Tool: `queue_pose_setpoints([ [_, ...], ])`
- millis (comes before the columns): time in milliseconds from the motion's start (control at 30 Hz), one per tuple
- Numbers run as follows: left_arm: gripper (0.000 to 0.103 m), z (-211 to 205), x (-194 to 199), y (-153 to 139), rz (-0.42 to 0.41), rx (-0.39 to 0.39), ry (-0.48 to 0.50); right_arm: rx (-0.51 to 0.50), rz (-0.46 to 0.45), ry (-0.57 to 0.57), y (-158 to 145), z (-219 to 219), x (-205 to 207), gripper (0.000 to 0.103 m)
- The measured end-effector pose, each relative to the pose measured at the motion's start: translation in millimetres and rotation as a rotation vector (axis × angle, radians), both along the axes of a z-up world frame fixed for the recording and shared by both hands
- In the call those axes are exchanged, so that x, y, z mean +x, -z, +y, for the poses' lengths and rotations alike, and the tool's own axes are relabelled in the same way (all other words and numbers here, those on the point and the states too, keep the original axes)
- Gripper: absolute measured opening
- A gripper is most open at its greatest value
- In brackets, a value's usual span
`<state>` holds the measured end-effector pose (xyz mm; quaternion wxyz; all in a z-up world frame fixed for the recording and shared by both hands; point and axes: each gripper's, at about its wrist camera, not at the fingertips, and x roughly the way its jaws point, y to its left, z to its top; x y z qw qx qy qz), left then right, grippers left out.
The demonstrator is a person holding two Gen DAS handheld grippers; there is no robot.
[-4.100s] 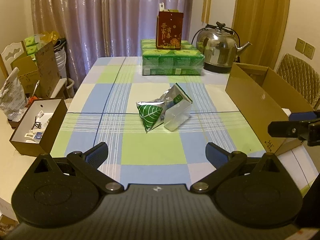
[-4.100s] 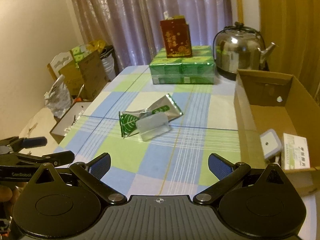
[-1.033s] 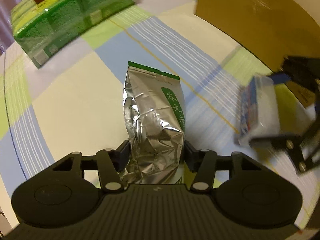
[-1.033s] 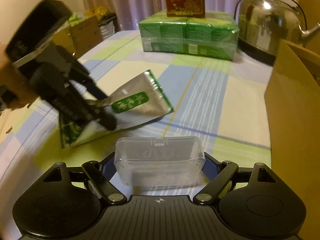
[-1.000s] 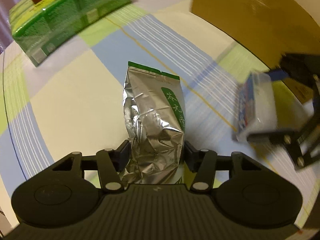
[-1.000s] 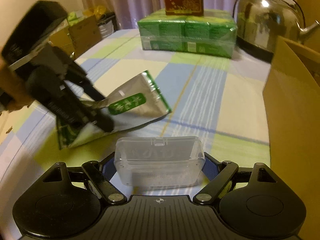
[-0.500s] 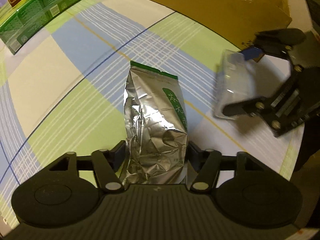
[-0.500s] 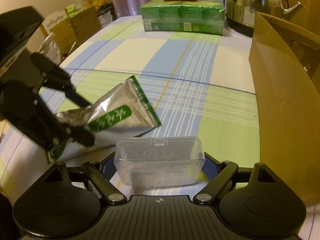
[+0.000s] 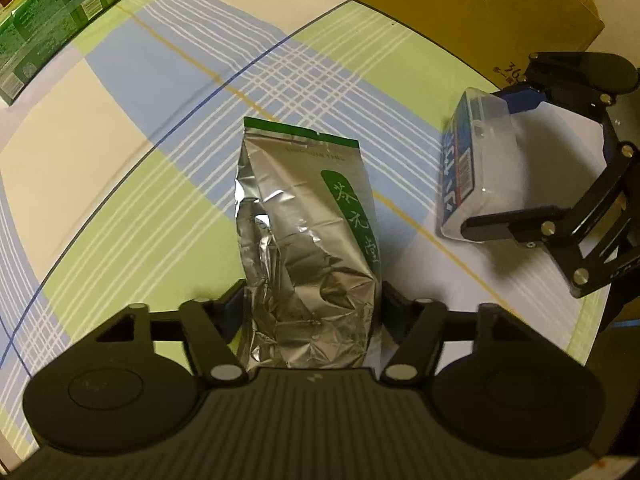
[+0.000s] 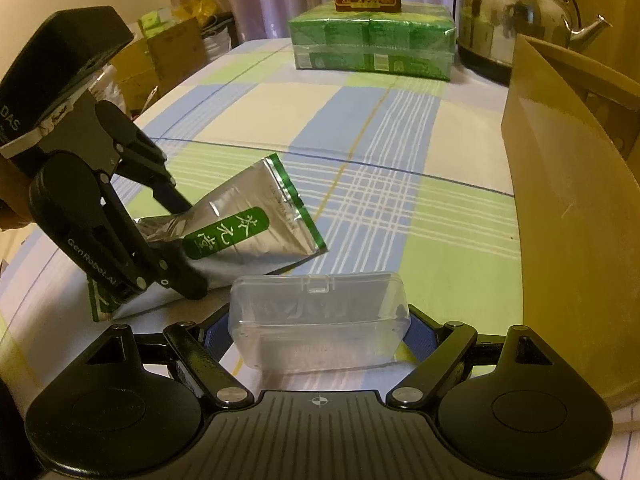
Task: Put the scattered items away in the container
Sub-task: 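Carry the tea packet and clear container in both grippers over the cardboard box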
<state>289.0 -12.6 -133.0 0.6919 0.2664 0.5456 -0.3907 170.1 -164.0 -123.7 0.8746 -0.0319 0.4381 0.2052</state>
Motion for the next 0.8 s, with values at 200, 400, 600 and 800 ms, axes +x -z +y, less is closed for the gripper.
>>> queue_pose_setpoints([
  [200,0.048,-3.2,-17.1,-7.6,-0.031,0.019,0.010,-0.002,-0.023,0.017,-5.0,-1.8,-4.7,0.083],
  [400,0.048,-1.9,-40.5,-22.5,-0.025,0.018,0.011,0.019,-0.042,0.041,-17.9,-8.7,-23.6,0.083],
  [600,0.048,-2.1,-53.7,-38.8,-0.025,0.009,-0.028,0.044,-0.031,0.080,-27.0,-18.6,-50.0,0.083],
  [800,0.048,-9.6,-71.0,-55.3,-0.030,-0.003,-0.094,0.052,-0.048,0.108,-43.7,-25.0,-69.3,0.083],
])
